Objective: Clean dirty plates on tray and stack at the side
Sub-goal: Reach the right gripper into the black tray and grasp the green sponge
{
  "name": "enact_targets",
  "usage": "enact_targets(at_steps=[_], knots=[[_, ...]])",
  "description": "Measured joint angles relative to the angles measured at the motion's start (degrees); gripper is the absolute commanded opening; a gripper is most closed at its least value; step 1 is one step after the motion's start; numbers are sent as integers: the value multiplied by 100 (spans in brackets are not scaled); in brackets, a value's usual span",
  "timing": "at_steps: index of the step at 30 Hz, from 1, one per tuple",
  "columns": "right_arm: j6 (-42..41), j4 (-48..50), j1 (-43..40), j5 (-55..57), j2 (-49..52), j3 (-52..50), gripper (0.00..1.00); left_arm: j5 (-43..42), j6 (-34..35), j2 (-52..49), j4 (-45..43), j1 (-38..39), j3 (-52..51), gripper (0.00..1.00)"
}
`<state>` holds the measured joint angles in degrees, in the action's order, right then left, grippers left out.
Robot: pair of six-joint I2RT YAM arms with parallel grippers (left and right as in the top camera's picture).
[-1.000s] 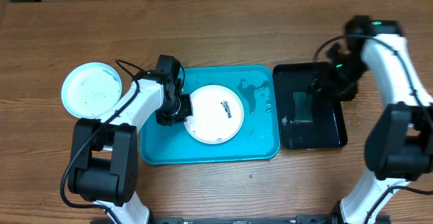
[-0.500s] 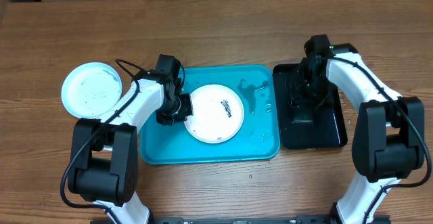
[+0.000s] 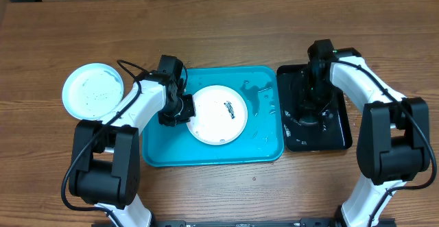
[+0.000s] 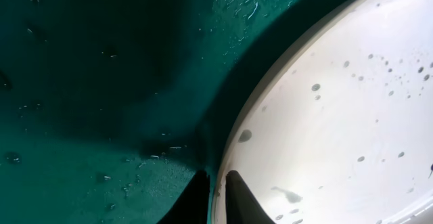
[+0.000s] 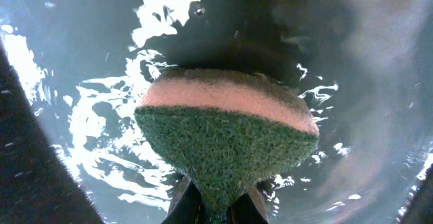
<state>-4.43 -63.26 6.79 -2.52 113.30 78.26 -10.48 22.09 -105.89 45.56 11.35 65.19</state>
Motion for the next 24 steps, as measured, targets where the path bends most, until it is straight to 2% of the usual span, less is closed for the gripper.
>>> enact_targets(at_steps=[8, 13, 20, 24], knots=[[-4, -66, 0, 46, -2, 254, 4, 2, 0, 0, -22, 0, 0, 19], [-4, 122, 0, 61, -2, 155, 4, 4, -2, 0, -20, 0, 0, 4], [-4, 262, 0, 61, 0, -17, 4, 37, -2, 0, -17, 0, 0, 4], [-7, -83, 0, 66, 0, 79, 4, 39, 2, 0, -17, 0, 0, 4]])
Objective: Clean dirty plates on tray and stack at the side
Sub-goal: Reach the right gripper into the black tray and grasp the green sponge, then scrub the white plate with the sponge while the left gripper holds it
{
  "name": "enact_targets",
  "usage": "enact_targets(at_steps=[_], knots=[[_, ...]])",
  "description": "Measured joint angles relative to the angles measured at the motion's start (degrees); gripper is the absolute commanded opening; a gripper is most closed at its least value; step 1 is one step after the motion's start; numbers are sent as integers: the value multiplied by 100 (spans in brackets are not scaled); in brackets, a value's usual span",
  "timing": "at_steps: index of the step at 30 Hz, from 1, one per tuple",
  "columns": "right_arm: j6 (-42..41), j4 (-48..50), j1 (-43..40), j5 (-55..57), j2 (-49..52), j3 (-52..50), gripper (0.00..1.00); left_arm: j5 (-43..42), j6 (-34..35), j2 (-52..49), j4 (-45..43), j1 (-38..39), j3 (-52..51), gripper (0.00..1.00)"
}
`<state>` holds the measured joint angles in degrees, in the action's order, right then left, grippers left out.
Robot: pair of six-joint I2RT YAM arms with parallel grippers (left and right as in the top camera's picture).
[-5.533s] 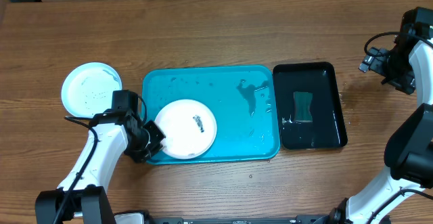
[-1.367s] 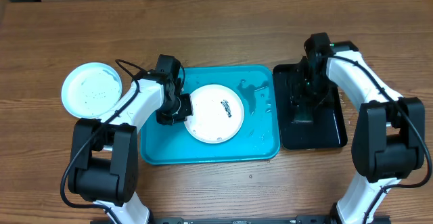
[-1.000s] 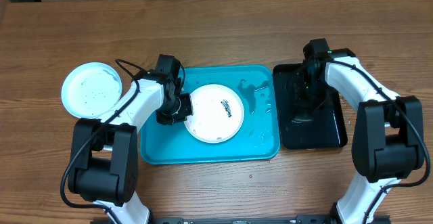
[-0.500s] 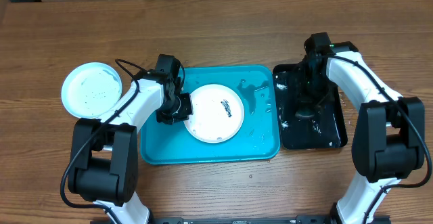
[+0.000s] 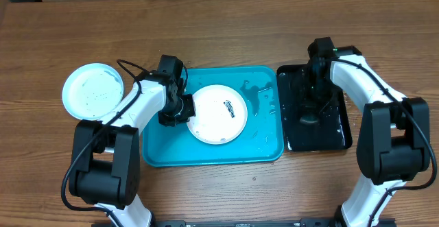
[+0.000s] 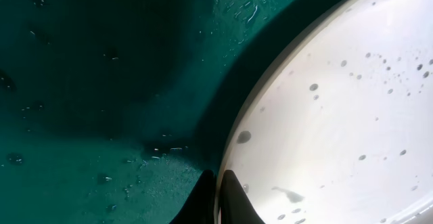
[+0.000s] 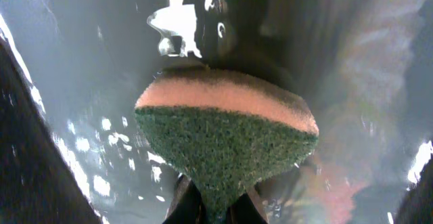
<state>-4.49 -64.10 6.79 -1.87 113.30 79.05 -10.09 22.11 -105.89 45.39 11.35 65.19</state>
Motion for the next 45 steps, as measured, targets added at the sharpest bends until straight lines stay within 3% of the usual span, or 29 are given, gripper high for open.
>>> enact_targets(at_steps=[9, 24, 33, 38, 45], knots=[[4, -688, 0, 107, -120, 966, 4, 63, 48, 0, -15, 0, 0, 4], [2, -114, 0, 151, -149, 280, 4, 92, 149, 0, -46, 0, 0, 4], [4, -1532, 13, 205, -157, 1764, 4, 92, 149, 0, -46, 0, 0, 4], [2, -1856, 105, -398, -210, 2280, 4, 94, 151, 0, -46, 0, 0, 4], [0, -1366, 608, -1661, -212, 2293, 4, 94, 151, 0, -48, 0, 0, 4]])
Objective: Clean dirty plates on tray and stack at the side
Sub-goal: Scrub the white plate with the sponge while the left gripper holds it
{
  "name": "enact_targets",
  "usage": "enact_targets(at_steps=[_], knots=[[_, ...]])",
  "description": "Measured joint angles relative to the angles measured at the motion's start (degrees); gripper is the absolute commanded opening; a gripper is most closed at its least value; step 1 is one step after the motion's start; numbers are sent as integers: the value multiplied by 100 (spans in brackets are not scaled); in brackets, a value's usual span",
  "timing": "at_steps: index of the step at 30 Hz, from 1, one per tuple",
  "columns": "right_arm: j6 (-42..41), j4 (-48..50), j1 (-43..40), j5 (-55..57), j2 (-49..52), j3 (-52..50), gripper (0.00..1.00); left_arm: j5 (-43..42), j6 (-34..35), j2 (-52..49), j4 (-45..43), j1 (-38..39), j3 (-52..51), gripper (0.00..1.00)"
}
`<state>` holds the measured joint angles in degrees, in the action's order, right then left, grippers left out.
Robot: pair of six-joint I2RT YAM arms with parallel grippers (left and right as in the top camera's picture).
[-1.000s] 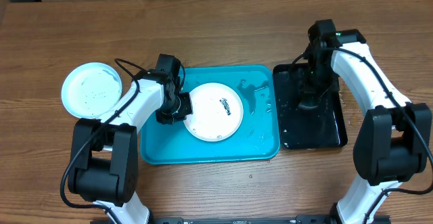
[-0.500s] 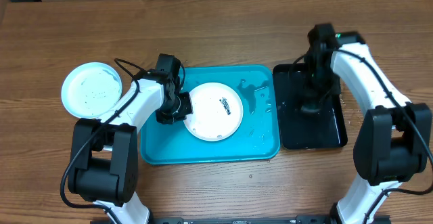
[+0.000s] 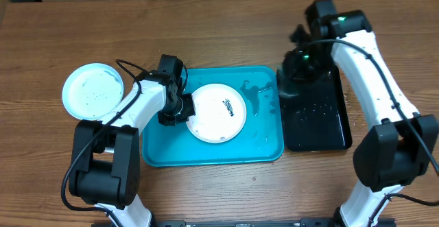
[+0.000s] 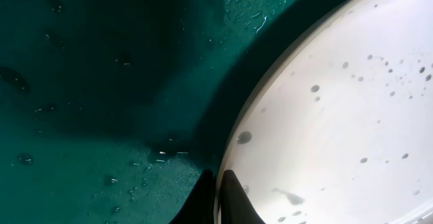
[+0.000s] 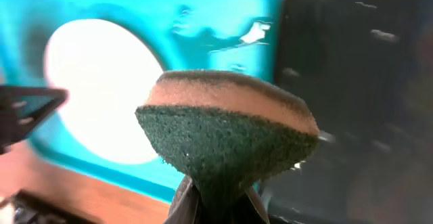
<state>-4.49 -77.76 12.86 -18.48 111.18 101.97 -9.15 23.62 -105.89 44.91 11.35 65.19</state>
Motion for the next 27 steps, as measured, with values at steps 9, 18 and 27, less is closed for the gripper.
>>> enact_targets(at_steps=[9, 18, 27], knots=[[-4, 581, 1576, -125, 0, 0, 4, 4, 0, 0, -4, 0, 0, 6], [-684, 981, 2752, 1521, 286, 0, 4, 22, 0, 0, -17, 0, 0, 5], [-863, 1095, 2839, 2221, 791, 0, 4, 22, 2, 0, -17, 0, 0, 5]])
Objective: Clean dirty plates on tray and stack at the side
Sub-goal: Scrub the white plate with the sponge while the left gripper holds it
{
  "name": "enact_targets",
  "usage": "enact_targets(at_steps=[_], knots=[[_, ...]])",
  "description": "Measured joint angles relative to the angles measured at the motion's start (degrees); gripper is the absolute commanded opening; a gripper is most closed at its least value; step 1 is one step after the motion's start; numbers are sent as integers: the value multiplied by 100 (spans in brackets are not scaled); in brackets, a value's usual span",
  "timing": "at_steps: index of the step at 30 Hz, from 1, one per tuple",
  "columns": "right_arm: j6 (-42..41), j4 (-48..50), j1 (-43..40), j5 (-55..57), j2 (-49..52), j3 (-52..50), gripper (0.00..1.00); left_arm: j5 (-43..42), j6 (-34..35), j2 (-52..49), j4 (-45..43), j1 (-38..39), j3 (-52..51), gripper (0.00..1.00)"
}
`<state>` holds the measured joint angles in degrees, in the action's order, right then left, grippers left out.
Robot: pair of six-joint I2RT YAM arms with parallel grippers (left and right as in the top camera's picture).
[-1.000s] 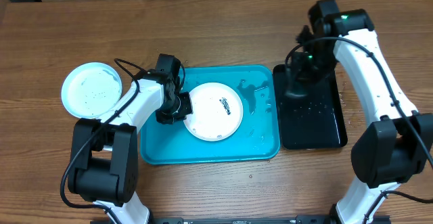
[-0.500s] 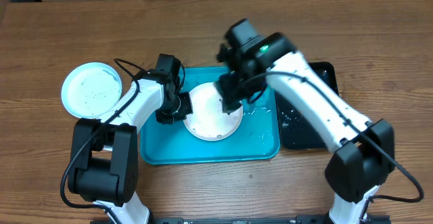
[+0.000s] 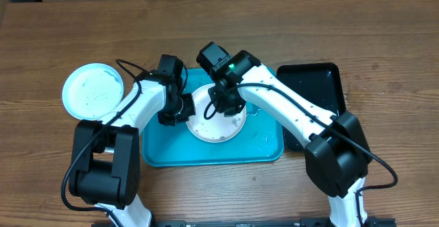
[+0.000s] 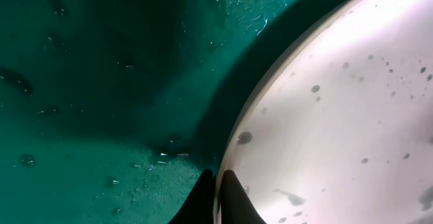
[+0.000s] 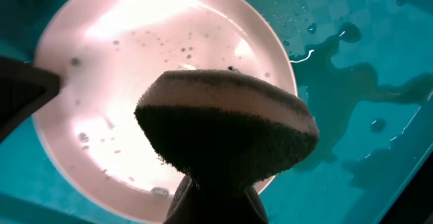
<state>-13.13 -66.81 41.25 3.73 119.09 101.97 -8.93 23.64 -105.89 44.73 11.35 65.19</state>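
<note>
A white dirty plate [image 3: 212,127] lies in the teal tray [image 3: 158,155], speckled with small spots [image 4: 338,116]. My left gripper [image 3: 184,108] is shut on the plate's left rim [image 4: 218,204]. My right gripper [image 3: 228,105] hovers over the plate's middle, shut on a green and pink sponge [image 5: 226,126] held just above the plate [image 5: 101,61]. A second white plate [image 3: 92,90] rests on the table at the left.
A black tray [image 3: 322,83] of water stands to the right of the teal tray. Puddles and drops lie on the teal tray's right part [image 5: 352,82]. The wooden table [image 3: 219,28] stretches all round.
My right gripper has moved with the sponge from above the black tray's near-left corner to over the plate in the teal tray. The left gripper keeps its hold on the rim.
My right gripper held the sponge down in the black tray's water at the two oldest moments. Then it was raised above the tray's left end, sponge in its fingers. Now it is over the plate. The left gripper pinched the plate's rim throughout.
</note>
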Motion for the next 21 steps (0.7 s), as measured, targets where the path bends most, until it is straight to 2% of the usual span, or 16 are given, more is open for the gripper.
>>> enact_targets(at_steps=[10, 21], knots=[[-17, 452, 2, 234, 164, -109, 4, -2, 0, 0, 0, 0, 0, 5], [-35, 1119, -9, 444, 166, -859, 4, -2, 0, 0, 0, 0, 0, 4]])
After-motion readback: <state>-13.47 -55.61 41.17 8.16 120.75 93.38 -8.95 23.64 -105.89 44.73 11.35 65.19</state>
